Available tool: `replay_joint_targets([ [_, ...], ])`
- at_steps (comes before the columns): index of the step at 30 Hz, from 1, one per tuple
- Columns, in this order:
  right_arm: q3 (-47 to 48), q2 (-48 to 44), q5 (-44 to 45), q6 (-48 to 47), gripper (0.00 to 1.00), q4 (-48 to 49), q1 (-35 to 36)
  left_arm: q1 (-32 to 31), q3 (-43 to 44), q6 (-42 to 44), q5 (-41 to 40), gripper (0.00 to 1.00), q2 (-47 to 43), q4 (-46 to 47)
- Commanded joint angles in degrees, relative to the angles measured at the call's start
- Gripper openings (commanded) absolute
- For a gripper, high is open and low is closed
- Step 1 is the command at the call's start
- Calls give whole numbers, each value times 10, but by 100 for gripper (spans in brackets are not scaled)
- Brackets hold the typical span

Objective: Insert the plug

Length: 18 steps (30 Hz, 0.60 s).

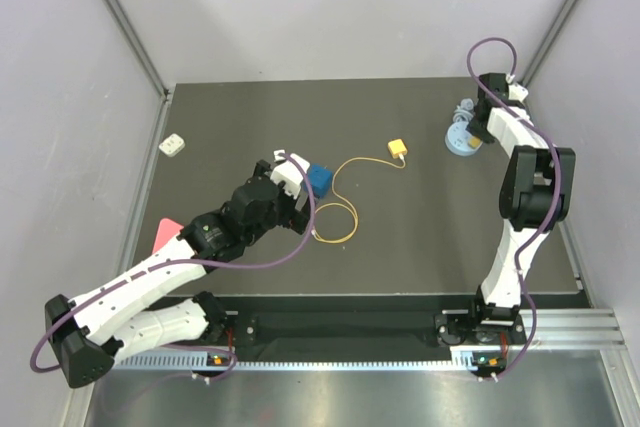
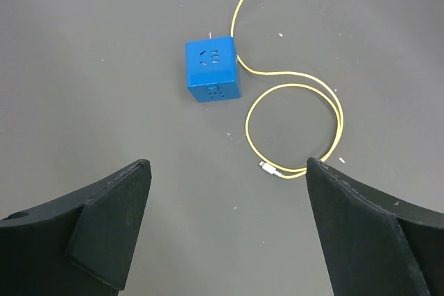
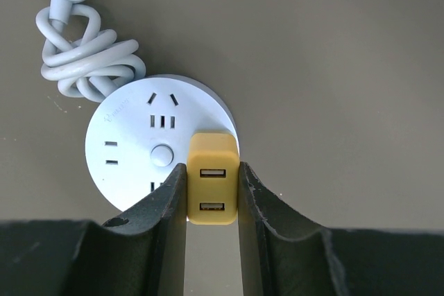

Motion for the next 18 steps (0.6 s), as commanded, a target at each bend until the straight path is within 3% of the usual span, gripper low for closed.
replay_joint_targets([
  [1, -55, 65, -47, -6, 0, -84, 3, -2, -2, 7, -11, 98, -1, 23],
  [9, 55, 67, -18, -60, 1, -191, -7, -2, 0, 6, -10, 97, -5, 20],
  [11, 48, 61, -18, -67, 5, -195, -8, -2, 0, 6, -10, 97, -10, 20],
  [18, -30, 21, -20, -76, 6, -173, -13, -2, -4, 0, 1, 98, -13, 19],
])
